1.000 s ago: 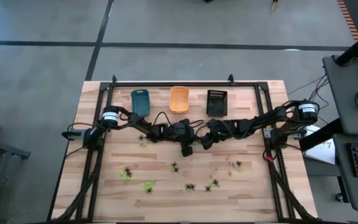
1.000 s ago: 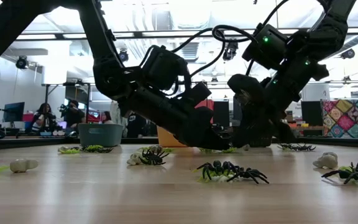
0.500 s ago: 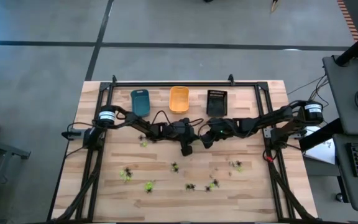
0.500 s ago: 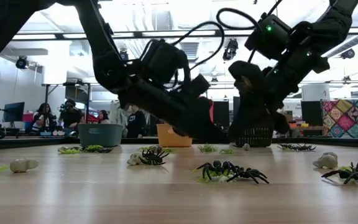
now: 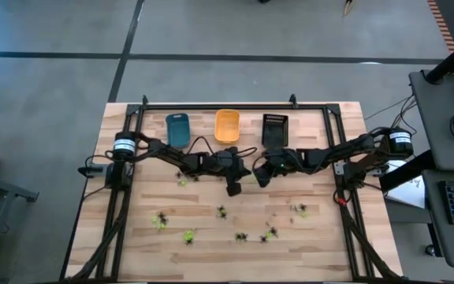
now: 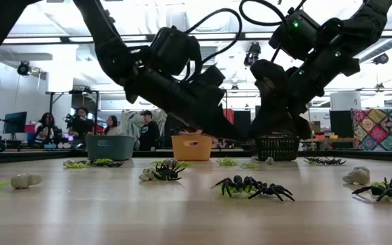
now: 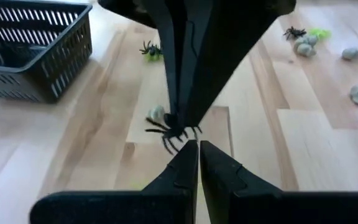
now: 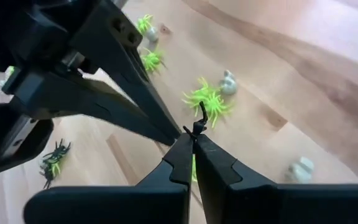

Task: Sort Halloween decoration
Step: Put the black spider toy into the orange bin, then put the white skull toy into the blue bin

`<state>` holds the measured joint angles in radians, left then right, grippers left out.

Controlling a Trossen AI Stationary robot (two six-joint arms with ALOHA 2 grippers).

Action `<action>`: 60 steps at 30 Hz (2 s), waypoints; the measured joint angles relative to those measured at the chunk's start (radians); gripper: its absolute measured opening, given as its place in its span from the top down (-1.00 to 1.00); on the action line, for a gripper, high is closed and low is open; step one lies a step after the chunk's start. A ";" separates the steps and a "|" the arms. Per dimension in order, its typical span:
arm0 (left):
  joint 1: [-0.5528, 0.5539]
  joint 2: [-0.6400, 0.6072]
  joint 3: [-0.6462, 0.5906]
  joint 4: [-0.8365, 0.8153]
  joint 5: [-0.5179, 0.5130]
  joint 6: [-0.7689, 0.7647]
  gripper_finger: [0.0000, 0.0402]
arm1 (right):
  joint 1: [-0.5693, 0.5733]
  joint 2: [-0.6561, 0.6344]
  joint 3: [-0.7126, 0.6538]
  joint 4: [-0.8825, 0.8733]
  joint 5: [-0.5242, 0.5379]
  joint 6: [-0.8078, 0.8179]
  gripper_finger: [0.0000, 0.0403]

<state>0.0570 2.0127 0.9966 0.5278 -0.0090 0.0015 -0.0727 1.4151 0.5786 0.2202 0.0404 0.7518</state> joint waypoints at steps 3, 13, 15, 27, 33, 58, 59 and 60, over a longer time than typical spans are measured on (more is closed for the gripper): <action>0.000 -0.038 -0.001 -0.081 0.000 0.018 1.00 | -0.003 0.000 0.016 0.001 0.013 -0.023 0.96; 0.001 -0.358 -0.134 -0.318 -0.076 0.098 1.00 | -0.144 0.000 0.146 0.001 0.012 -0.240 0.96; 0.004 -0.450 -0.199 -0.314 -0.099 0.094 1.00 | -0.184 0.002 0.182 0.002 0.011 -0.289 0.96; 0.004 -0.924 -0.542 -0.086 -0.177 -0.006 1.00 | -0.332 0.252 0.498 -0.034 -0.042 -0.489 0.96; 0.004 -1.055 -0.627 -0.076 -0.211 -0.037 1.00 | -0.364 0.418 0.669 -0.138 -0.038 -0.532 0.96; 0.004 -1.041 -0.665 -0.046 -0.219 -0.104 1.00 | -0.360 0.477 0.809 -0.356 -0.040 -0.535 0.89; 0.004 -1.037 -0.665 -0.045 -0.219 -0.112 1.00 | -0.352 0.459 0.809 -0.371 -0.040 -0.546 0.89; 0.004 -1.032 -0.665 -0.042 -0.218 -0.120 1.00 | -0.344 0.436 0.807 -0.394 -0.041 -0.563 0.89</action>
<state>0.0608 0.9803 0.3321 0.4857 -0.2274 -0.1182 -0.4171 1.8512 1.3859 -0.1740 -0.0002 0.1891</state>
